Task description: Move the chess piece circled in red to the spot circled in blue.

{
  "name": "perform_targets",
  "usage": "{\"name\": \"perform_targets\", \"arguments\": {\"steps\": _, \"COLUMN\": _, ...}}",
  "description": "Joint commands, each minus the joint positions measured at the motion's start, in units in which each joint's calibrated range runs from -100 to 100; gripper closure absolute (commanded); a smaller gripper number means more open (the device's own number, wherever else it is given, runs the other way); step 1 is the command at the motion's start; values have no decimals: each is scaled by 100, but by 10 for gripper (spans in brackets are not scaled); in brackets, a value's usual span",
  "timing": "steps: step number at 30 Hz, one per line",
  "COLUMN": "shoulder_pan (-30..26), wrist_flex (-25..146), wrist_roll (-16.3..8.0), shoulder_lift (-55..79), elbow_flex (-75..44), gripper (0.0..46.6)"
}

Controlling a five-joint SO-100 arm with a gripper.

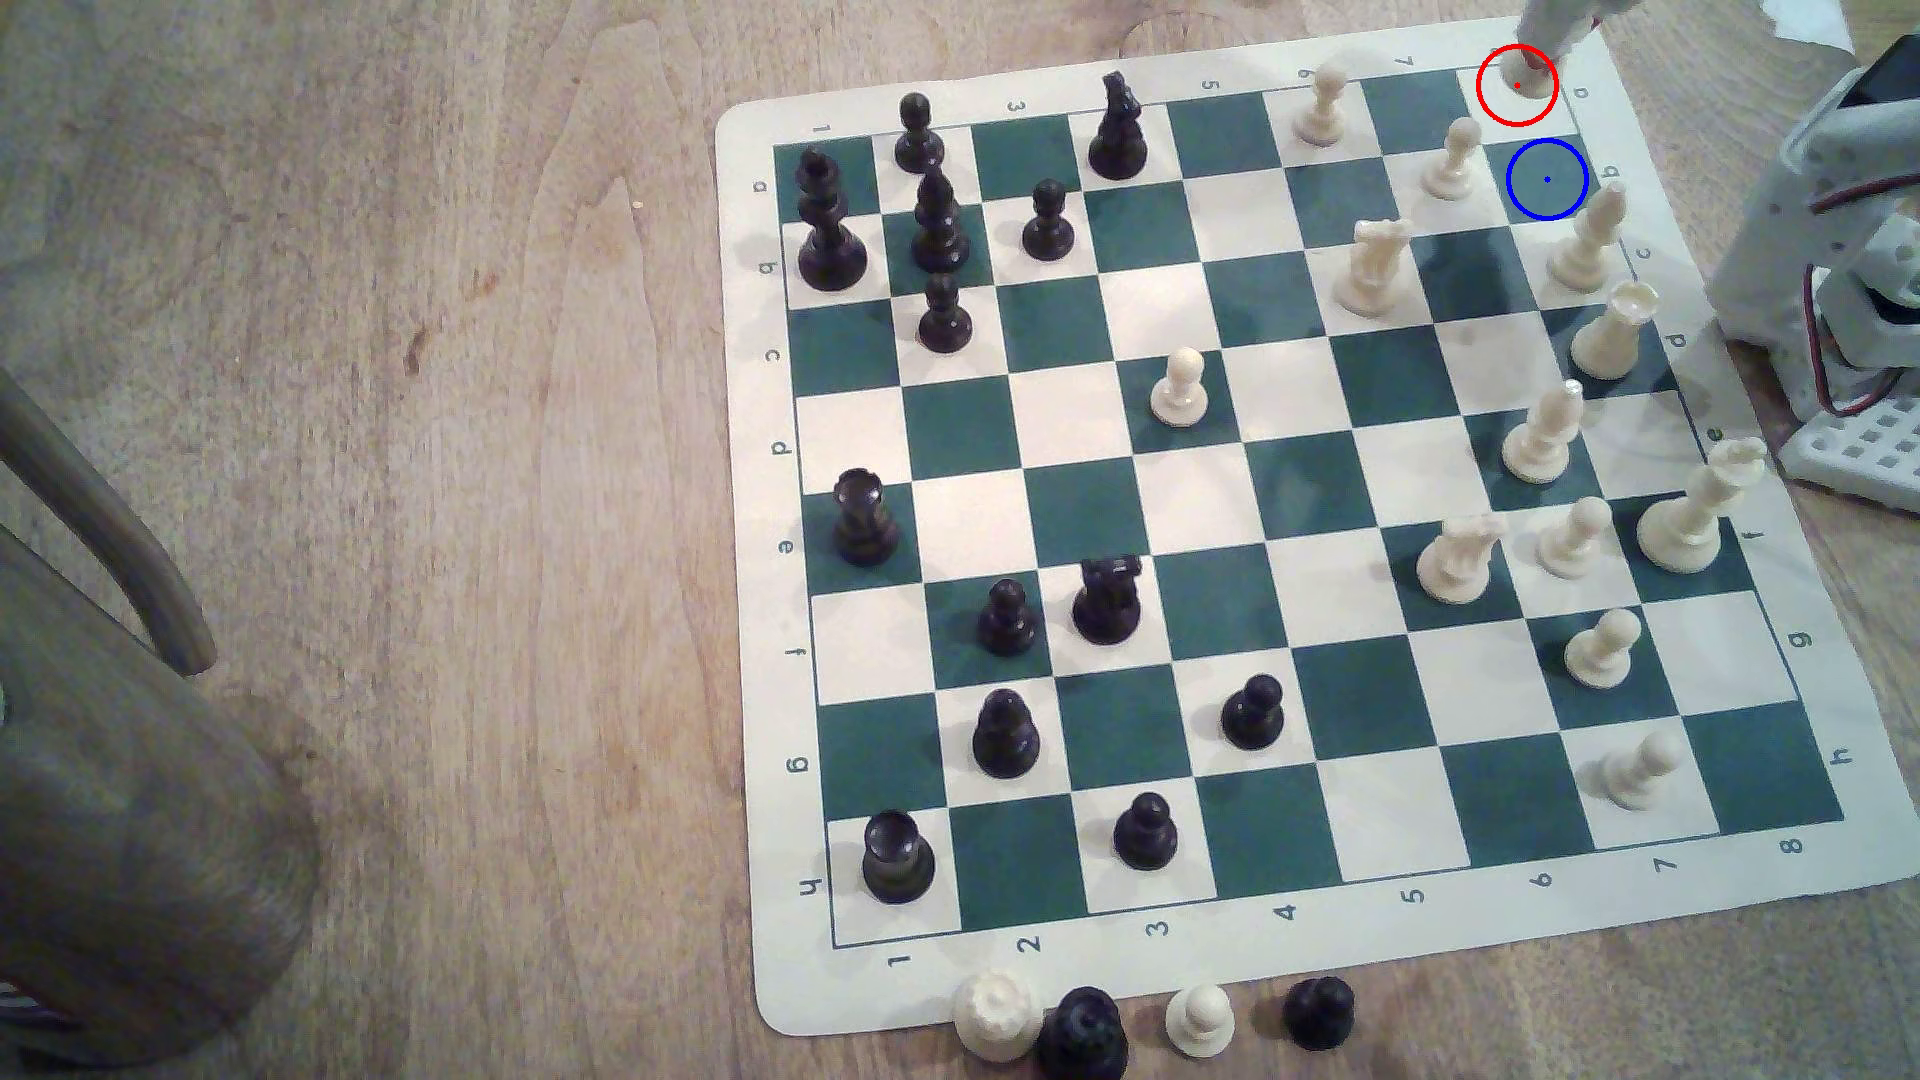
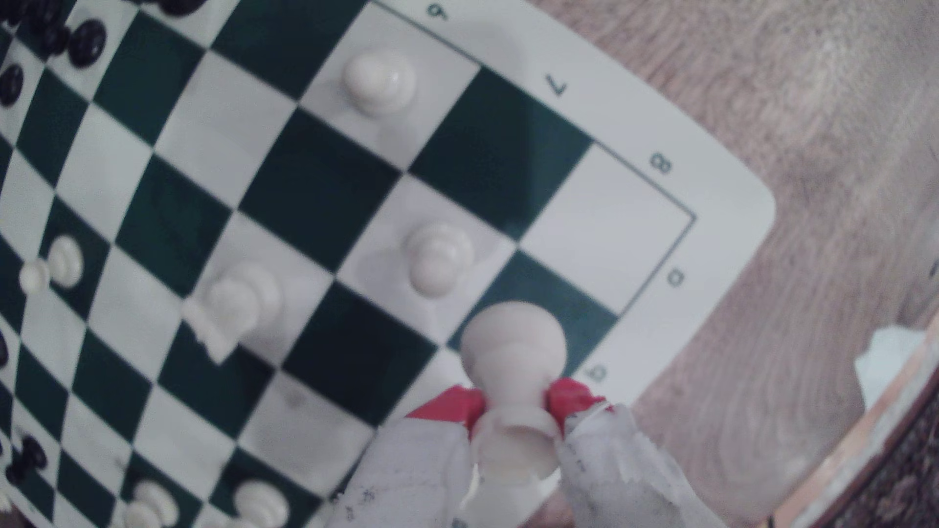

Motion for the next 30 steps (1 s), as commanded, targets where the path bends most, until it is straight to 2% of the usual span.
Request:
{"name": "perform_targets", "arguments": {"steps": 1, "shoulder_pan": -344, "wrist_flex": 476, "wrist_roll": -24, "shoulder_lift": -669, "elbow_flex": -52, "gripper": 449}}
{"name": "perform_targets", "arguments": {"steps": 9, "shoulder_pan": -336, "wrist_flex": 312, "wrist_roll": 54, "shoulder_lift": -805, "elbow_flex": 791, "gripper": 450}}
{"name": "perform_targets", "arguments": {"steps": 16, "shoulder_pan": 109, "wrist_flex": -310, "wrist_roll": 230, "shoulder_lift": -92, "elbow_flex": 1027, "gripper": 450}}
{"name": "perform_targets", "arguments": {"steps": 30, "shoulder_pan": 203, "wrist_flex": -1055, "wrist_roll": 249, "shoulder_lift": 392, "elbow_flex": 1344, "gripper": 450}}
